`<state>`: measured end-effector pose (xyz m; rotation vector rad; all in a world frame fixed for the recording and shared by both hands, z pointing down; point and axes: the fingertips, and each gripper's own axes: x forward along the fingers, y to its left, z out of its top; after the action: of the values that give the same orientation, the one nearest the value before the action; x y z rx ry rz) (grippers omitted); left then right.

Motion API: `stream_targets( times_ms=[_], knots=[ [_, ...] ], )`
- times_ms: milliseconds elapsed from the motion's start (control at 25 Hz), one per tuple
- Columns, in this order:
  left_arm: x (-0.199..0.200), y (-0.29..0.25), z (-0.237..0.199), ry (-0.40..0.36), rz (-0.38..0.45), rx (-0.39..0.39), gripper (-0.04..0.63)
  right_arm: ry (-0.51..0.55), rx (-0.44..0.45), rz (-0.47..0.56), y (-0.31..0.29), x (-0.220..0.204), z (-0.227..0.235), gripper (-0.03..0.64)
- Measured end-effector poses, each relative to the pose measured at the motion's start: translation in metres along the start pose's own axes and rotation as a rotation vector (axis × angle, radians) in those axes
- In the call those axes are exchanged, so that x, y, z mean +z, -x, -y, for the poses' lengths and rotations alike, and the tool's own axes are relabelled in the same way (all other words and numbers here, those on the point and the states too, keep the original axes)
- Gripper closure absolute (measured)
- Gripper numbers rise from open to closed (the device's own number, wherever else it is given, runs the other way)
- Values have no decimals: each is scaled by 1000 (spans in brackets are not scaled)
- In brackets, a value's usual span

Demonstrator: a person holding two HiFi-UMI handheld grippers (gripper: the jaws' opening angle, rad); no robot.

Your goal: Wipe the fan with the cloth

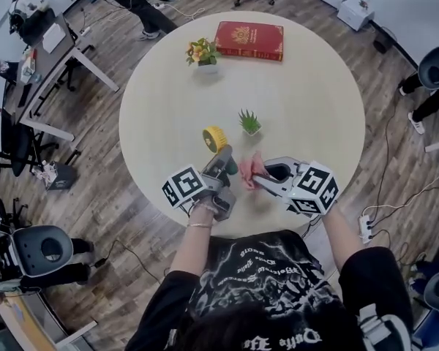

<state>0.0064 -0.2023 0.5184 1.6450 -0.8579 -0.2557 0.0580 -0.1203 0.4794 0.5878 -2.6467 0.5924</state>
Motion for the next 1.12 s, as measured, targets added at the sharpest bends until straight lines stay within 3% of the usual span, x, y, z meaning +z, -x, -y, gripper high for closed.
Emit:
stream_targets(
  times_ms=[120, 200, 280, 360, 640, 840, 1000, 1120],
  knots=[
    [16, 4, 26, 3, 82, -75, 397, -4, 75, 62, -10, 27, -24, 560],
    [19, 7, 43, -1, 114, -135, 397, -2, 71, 58, -20, 33, -28, 560],
    [20, 11, 69, 77, 155, -263, 397, 6, 46, 21, -30, 29, -26, 560],
    [21, 15, 84, 125, 177, -337, 397, 15, 21, -6, -34, 24, -25, 560],
    [12, 27, 91, 115, 136, -376, 397, -59, 1, 18, -13, 18, -13, 560],
    [12, 35, 95, 146, 158, -410, 397, -175, -12, 153, 6, 33, -1, 563],
    [12, 37, 104, 191, 166, -464, 397, -169, -27, 247, 10, 53, 1, 563],
    [7, 35, 110, 157, 127, -478, 397, -154, -43, 308, 15, 68, 6, 563]
  ],
)
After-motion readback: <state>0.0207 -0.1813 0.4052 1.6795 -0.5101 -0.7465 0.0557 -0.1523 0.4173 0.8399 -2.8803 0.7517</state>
